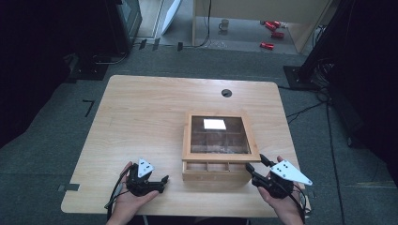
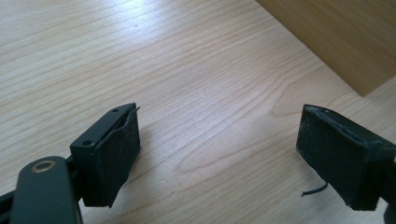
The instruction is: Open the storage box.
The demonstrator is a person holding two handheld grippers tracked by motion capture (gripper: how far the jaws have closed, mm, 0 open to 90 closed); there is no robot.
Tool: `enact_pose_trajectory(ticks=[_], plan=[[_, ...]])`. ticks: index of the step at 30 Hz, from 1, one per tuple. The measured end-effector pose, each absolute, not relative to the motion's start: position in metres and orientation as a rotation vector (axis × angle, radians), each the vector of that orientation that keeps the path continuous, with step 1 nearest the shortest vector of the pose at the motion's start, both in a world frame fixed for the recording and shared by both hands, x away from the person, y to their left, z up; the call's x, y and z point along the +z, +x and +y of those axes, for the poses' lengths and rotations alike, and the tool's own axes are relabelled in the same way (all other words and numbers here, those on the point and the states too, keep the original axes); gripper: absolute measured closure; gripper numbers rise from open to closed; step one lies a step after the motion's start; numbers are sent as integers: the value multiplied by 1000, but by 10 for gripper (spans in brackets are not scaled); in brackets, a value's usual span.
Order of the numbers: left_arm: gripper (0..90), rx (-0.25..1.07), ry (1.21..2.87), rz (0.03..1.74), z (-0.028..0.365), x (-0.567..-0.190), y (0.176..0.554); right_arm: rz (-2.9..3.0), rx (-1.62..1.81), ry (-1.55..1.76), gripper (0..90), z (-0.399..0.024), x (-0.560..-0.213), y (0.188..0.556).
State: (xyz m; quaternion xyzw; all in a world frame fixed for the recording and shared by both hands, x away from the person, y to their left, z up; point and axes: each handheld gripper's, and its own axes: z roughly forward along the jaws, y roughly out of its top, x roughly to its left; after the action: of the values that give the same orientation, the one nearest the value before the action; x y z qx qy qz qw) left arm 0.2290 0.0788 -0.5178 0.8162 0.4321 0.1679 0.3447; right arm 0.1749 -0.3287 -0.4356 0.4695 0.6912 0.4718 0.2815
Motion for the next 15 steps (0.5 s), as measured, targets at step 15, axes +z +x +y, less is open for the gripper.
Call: enact_pose_trajectory(ticks=[15], plan=[[134, 483, 2129, 1132, 76, -519, 228, 1809, 1262, 1174, 398, -329, -394, 212]])
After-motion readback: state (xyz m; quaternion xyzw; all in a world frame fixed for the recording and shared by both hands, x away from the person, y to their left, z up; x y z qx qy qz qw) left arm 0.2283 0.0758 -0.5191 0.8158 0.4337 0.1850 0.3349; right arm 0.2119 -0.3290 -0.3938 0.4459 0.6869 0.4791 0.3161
